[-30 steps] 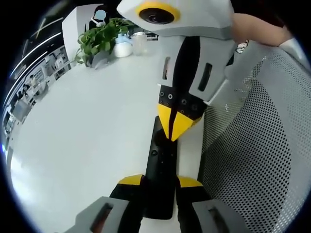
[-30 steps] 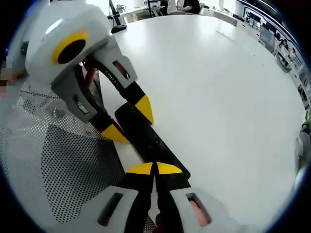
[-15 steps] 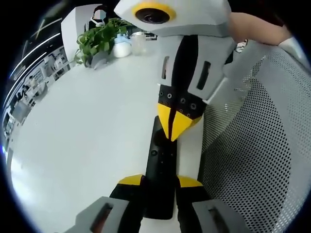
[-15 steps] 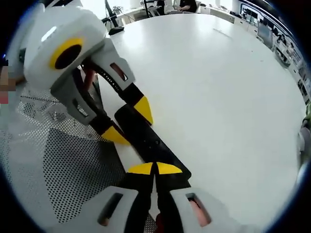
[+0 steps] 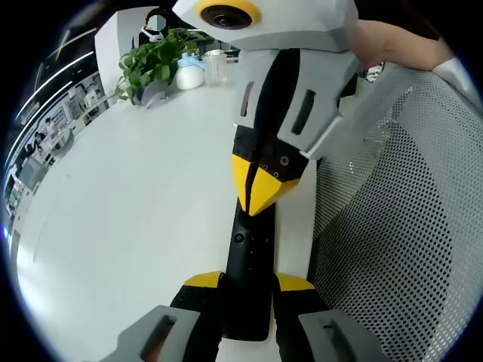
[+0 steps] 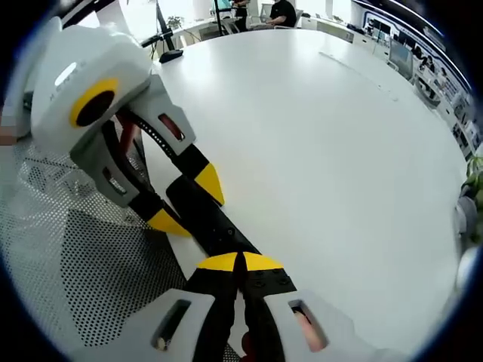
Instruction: Press the specified remote control buttons in sequence, fully releasing each button before pressing the next.
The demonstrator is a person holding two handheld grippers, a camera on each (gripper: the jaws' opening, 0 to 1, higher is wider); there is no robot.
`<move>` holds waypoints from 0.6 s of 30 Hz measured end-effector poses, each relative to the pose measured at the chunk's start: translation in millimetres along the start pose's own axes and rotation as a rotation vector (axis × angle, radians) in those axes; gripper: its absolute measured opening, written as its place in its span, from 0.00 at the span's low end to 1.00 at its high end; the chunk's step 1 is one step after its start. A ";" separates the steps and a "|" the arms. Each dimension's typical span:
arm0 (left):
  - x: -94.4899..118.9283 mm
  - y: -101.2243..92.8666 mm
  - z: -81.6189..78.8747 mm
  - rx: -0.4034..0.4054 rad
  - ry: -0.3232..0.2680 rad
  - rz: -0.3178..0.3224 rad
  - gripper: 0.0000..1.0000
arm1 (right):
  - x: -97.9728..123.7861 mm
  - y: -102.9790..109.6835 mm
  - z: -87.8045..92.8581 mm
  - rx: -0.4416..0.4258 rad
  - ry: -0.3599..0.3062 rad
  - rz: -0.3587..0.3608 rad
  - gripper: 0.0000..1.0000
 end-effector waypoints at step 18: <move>-1.0 0.6 0.2 0.006 -0.006 -0.002 0.25 | -1.2 6.5 1.8 0.018 0.016 -0.020 0.03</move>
Point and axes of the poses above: the point that each gripper's makers call its tool centre point, and the gripper's own axes: x roughly backward along the fingers, y roughly to its left, z roughly out of its underside, the point moved 6 cm from there along x, roughly backward along the fingers, and after that the axes turned 2 degrees about x, right-handed, at the moved point
